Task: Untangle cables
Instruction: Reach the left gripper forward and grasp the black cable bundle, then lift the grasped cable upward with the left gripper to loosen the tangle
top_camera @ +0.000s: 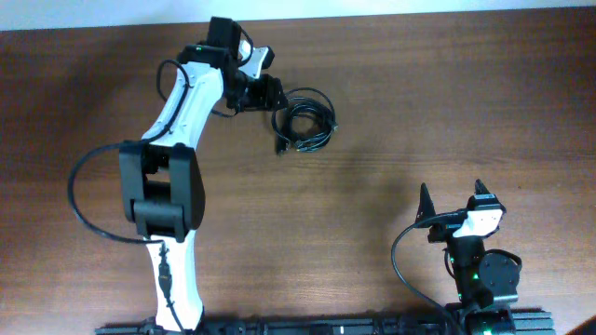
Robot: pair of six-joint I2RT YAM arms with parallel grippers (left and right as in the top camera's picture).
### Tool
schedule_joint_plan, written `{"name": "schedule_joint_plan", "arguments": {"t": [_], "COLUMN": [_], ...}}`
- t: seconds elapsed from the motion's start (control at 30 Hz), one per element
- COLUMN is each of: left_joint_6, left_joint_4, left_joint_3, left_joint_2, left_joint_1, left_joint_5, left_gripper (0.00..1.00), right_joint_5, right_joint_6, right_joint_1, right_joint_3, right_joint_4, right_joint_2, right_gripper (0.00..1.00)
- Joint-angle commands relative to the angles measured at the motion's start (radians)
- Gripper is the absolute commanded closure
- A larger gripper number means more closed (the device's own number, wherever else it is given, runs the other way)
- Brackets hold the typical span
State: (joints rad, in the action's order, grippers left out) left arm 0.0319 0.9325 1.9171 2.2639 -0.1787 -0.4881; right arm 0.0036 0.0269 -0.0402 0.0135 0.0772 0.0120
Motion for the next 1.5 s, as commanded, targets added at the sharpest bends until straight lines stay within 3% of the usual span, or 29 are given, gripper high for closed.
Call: {"name": "schedule_joint_plan", "arguments": {"t": [0.0, 0.2, 0.3, 0.5, 0.6, 0.7, 0.83, 0.97, 1.23, 1.3, 1.47], "left_joint_6": [0.021, 0.02, 0.021, 0.021, 0.021, 0.021, 0.02, -0.005, -0.005, -0.005, 0.0], "left_joint_4": [-0.016, -0.019, -0.027, 0.0, 0.0, 0.002, 0.016, 0.016, 0.014, 0.014, 0.073], "left_joint_3": [0.016, 0.016, 0.015, 0.003, -0.002, -0.002, -0.003, -0.005, -0.005, -0.005, 0.036], "left_joint_2": [0.044, 0.077, 0.077, 0.077, 0.077, 0.077, 0.077, 0.08, 0.08, 0.08, 0.079], "left_joint_1": [0.0, -0.007, -0.011, -0.011, -0.011, -0.011, -0.022, -0.038, -0.041, -0.041, -0.041], "left_joint_5": [0.017, 0.018, 0.039, 0.077, 0.077, 0.077, 0.077, 0.105, 0.112, 0.111, 0.106], "left_gripper": [0.55, 0.57, 0.53, 0.59, 0.7, 0.73, 0.65, 0.65, 0.84, 0.98, 1.0], "right_joint_5": [0.008, 0.008, 0.008, 0.008, 0.008, 0.008, 0.008, 0.008, 0.008, 0.008, 0.008], "right_joint_6": [0.003, 0.003, 0.003, 0.003, 0.003, 0.003, 0.003, 0.003, 0.003, 0.003, 0.003], "right_joint_1": [-0.004, -0.004, -0.004, -0.004, -0.005, -0.004, -0.004, -0.004, -0.004, -0.004, -0.004], "right_joint_3": [-0.008, -0.008, -0.008, -0.008, -0.008, -0.008, -0.008, -0.008, -0.008, -0.008, -0.008], "right_joint_4": [0.003, 0.003, 0.003, 0.003, 0.003, 0.003, 0.003, 0.003, 0.003, 0.003, 0.003], "right_joint_2": [-0.006, -0.006, -0.006, -0.006, -0.006, -0.006, -0.006, -0.006, -0.006, -0.006, -0.006], "right_gripper": [0.02, 0.03, 0.03, 0.03, 0.03, 0.03, 0.02, 0.03, 0.02, 0.02, 0.03]}}
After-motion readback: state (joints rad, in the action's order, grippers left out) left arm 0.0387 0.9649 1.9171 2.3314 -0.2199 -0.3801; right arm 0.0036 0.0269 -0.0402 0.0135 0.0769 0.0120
